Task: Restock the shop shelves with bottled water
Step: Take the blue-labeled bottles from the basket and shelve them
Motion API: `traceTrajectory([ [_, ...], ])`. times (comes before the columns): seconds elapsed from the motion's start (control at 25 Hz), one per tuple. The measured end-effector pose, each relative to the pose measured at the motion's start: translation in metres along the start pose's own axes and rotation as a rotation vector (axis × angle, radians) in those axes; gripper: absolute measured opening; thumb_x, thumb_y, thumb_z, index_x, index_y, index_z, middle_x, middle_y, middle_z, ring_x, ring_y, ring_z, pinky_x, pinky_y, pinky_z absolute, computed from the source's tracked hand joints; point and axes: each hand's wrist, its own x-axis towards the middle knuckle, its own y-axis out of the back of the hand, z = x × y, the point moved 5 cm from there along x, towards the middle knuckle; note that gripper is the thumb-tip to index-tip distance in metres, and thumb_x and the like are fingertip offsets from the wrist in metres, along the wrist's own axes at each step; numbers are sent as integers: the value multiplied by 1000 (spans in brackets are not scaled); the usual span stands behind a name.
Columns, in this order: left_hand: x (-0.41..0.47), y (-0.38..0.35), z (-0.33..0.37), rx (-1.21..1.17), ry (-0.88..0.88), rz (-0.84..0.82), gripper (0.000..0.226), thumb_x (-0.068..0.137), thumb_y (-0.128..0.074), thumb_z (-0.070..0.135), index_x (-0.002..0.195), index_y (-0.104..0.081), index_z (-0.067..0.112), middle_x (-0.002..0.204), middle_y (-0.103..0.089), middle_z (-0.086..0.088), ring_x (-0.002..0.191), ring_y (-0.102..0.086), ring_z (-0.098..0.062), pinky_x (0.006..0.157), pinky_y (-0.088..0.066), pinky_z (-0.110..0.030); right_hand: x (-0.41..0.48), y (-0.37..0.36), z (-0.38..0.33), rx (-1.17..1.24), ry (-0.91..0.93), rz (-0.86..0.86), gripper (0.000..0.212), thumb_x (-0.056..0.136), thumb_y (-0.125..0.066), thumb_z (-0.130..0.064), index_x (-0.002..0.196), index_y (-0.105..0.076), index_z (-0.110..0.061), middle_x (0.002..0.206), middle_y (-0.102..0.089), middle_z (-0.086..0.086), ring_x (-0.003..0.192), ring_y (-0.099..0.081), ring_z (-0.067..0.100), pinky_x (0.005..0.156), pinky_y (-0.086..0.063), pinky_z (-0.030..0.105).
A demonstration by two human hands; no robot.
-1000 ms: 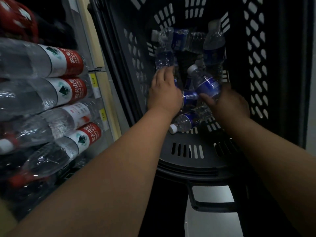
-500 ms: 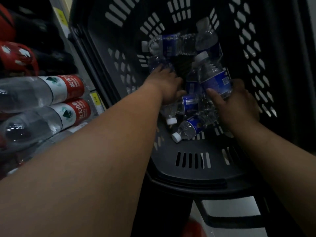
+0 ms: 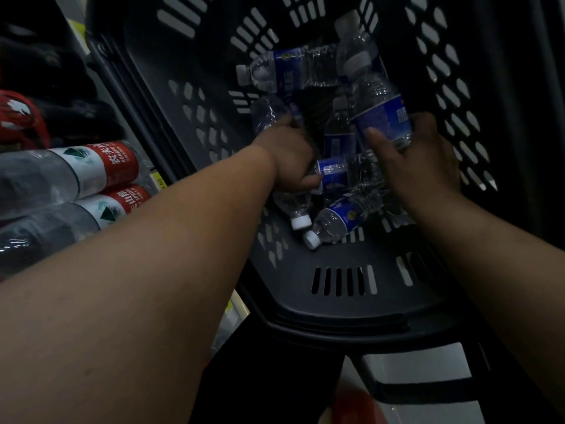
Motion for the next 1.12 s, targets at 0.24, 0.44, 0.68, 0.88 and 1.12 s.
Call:
traceTrajectory([
  [0.24, -20, 36, -5, -230, 174, 209, 78, 76, -2, 56, 86, -69, 15, 83, -63, -7, 80, -45, -23, 94, -30, -41, -19, 15, -8, 61, 11, -32, 54, 89, -54, -58, 126, -47, -21, 100, -55, -10, 87, -53, 11, 72, -36, 25],
  [0.44, -56, 65, -8, -589, 376, 435, 81, 63, -4, 52, 86, -72, 14, 89, -70, -8, 84, -56, -27, 90, -33, -36, -56, 40, -23, 172, 36, -30, 45, 93, -53, -48, 125, -48, -18, 83, -50, -19, 72, -48, -10, 60, -35, 13],
  [0.68, -115, 92, -6, -1517, 676, 727, 42, 80, -36, 34, 69, -65, 6, 70, -64, -8, 71, -58, -21, 72, -46, -24, -93, 86, -57, 280, 49, 74, 40, 95, -52, -44, 121, -48, -13, 82, -52, -17, 64, -51, -22, 56, -35, 0],
  [0.88, -170, 108, 22, -2163, 937, 612, 34, 82, -44, 38, 51, -45, 26, 72, -50, -5, 77, -50, -26, 76, -42, -30, -132, 110, -107, 272, 126, 21, 47, 92, -51, -51, 121, -49, -15, 84, -56, -15, 74, -56, -5, 68, -46, 11],
  [1.12, -265, 160, 72, -2544, 855, 604, 76, 83, -35, 79, 109, -70, 18, 109, -72, -11, 103, -66, -30, 95, -49, -47, -205, 151, -171, 252, 214, -14, 43, 94, -52, -50, 115, -51, -13, 83, -56, -13, 76, -57, 6, 70, -47, 30],
])
